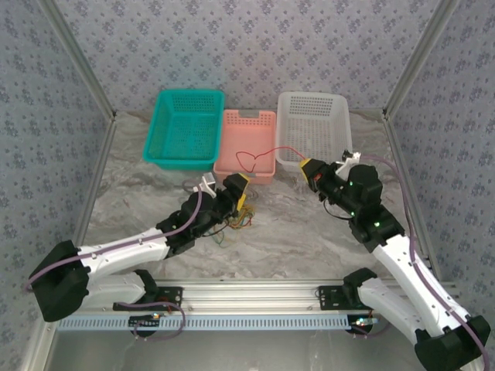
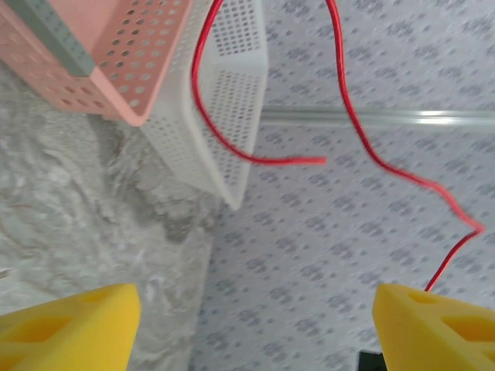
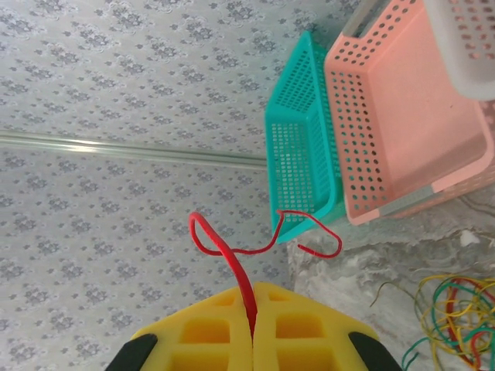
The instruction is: Untangle the cables
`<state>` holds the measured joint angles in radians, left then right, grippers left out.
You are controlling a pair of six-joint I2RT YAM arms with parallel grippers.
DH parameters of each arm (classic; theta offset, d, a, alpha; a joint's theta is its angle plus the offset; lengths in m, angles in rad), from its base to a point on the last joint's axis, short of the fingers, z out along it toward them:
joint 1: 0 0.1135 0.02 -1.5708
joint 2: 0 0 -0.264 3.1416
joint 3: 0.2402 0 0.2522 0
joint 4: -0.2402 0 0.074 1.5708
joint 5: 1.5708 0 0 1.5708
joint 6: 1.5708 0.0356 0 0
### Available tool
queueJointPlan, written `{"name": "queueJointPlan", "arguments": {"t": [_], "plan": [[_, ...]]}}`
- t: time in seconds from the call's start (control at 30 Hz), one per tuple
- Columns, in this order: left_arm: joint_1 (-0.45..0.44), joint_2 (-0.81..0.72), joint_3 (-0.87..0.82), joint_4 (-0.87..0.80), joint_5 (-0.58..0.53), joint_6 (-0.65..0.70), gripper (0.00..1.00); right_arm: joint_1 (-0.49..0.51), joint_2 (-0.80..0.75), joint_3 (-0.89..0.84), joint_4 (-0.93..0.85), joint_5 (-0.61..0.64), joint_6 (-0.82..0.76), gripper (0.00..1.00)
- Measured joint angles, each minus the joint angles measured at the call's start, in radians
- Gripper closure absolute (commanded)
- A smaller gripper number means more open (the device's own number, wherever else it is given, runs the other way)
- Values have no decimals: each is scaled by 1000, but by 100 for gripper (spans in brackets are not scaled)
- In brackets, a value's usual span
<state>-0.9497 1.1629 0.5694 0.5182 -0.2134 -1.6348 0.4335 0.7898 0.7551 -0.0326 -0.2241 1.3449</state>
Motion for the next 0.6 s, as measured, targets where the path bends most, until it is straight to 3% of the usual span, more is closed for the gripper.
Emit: {"name": "queueJointPlan", "arguments": {"t": [0.3, 0.6], "plan": [[42, 127, -11, 144, -37, -220, 23, 96, -16, -9, 56, 82, 63, 100], [51, 120, -11, 207, -90, -251, 29, 129, -62, -44, 67, 131, 82, 100]]}}
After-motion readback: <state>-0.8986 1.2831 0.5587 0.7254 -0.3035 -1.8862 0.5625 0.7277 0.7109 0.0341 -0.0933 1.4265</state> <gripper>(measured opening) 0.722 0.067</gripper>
